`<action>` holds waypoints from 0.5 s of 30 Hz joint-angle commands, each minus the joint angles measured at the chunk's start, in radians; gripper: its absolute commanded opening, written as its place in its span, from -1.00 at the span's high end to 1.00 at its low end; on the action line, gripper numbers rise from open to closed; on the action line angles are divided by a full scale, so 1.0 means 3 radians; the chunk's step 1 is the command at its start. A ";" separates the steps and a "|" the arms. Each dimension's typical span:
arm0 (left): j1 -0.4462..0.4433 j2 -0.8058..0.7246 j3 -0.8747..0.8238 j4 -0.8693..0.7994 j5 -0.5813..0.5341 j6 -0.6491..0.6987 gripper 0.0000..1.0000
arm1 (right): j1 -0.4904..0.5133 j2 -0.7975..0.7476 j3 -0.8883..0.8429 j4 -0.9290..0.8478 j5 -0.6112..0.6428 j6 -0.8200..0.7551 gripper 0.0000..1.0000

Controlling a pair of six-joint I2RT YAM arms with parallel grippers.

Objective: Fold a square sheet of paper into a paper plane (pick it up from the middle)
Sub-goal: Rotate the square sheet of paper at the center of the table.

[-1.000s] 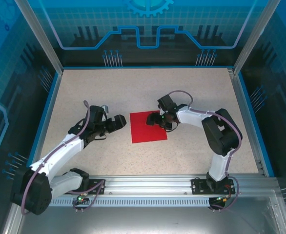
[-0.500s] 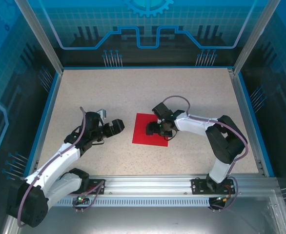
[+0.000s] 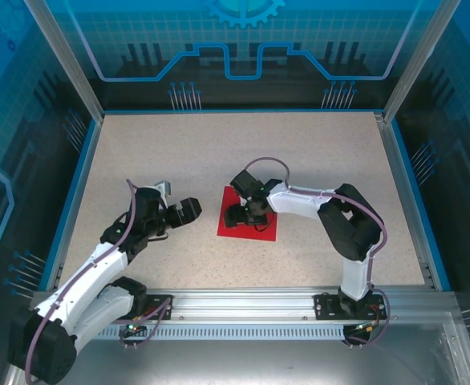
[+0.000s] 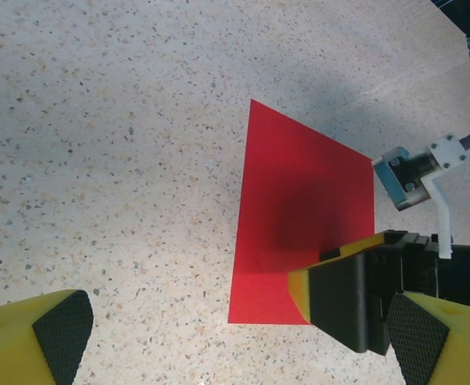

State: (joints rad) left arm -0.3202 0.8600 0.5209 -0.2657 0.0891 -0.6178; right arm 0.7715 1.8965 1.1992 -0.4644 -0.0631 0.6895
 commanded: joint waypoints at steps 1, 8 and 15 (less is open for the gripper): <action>0.0030 0.0069 -0.0021 -0.0024 -0.0126 0.0111 -0.97 | -0.0050 0.0026 -0.0214 -0.0242 -0.0121 -0.0283 -0.51; 0.0030 0.0406 0.0057 0.0219 -0.0091 0.0119 -0.97 | -0.0169 -0.0194 -0.0404 -0.0239 -0.0317 -0.0649 -0.50; 0.0027 0.0701 0.0270 0.0233 -0.0081 0.0156 -0.97 | -0.0083 -0.0469 -0.0032 -0.0561 0.0119 -0.0542 -0.62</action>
State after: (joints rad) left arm -0.3202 1.0565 0.5468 -0.2192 0.0708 -0.5987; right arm 0.7361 1.8114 1.1282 -0.5278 -0.1028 0.5201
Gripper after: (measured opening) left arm 0.986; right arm 0.804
